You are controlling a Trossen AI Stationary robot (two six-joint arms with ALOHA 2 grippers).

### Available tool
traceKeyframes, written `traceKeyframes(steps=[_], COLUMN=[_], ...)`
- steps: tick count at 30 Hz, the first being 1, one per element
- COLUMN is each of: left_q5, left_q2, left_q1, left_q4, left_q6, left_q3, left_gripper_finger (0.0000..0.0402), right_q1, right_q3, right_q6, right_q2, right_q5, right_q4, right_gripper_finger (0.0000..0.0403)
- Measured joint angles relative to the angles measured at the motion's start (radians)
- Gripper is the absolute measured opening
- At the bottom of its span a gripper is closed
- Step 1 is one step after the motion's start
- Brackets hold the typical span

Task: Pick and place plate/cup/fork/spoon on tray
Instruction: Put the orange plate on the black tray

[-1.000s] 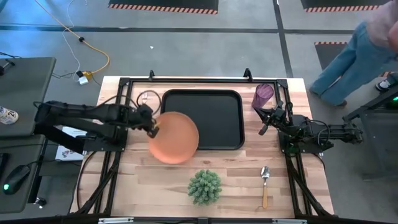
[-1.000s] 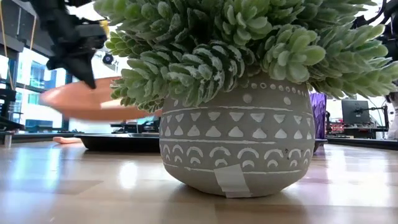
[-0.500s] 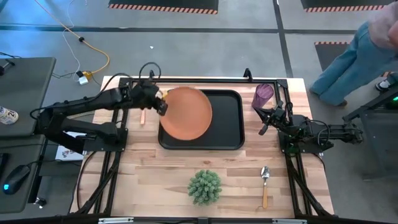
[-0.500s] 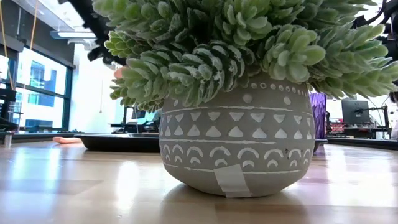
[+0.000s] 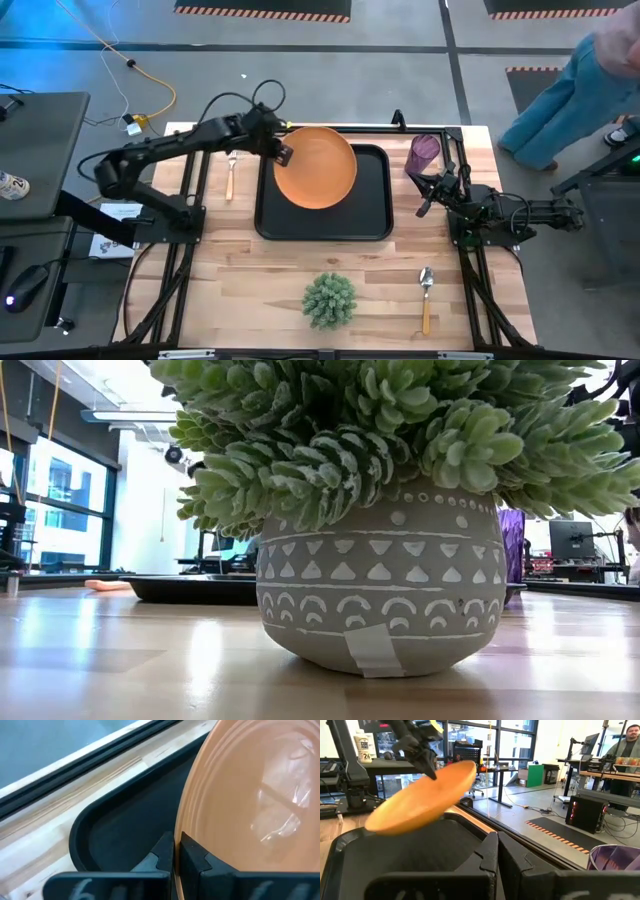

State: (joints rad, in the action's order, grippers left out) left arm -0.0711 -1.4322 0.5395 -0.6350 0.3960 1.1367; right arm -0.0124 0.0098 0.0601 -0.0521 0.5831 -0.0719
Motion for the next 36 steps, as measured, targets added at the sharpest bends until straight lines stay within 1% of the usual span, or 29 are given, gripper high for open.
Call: traceKeyframes(steps=[8,16,20,28,34,36], left_q5=[0.024,0.037,0.069,0.093,0.096,0.116], left_q2=[-0.140,-0.230,-0.266,-0.306,-0.309,-0.309], left_q1=[0.013,0.013,0.013,0.012,0.010,0.010], left_q4=[0.000,0.003,0.007,0.019,0.024,0.028], left_q6=[-0.017,-0.024,-0.024,-0.024,-0.023,-0.023], left_q3=[0.049,0.057,0.057,0.057,0.057,0.057], left_gripper_finger=[0.0000,0.0000,0.0001,0.0001,0.0001,0.0001], right_q1=[0.000,0.000,0.000,0.000,0.000,0.000], right_q3=[0.000,0.000,0.000,0.000,0.000,0.000], right_q6=[0.000,0.000,0.000,0.000,0.000,0.000], right_q2=[0.000,0.000,0.000,0.000,0.000,0.000], right_q5=[0.000,0.000,0.000,0.000,0.000,0.000], right_q4=[0.000,0.000,0.000,0.000,0.000,0.000], right_gripper_finger=[0.0000,0.0000,0.0000,0.0000,0.0000,0.0000])
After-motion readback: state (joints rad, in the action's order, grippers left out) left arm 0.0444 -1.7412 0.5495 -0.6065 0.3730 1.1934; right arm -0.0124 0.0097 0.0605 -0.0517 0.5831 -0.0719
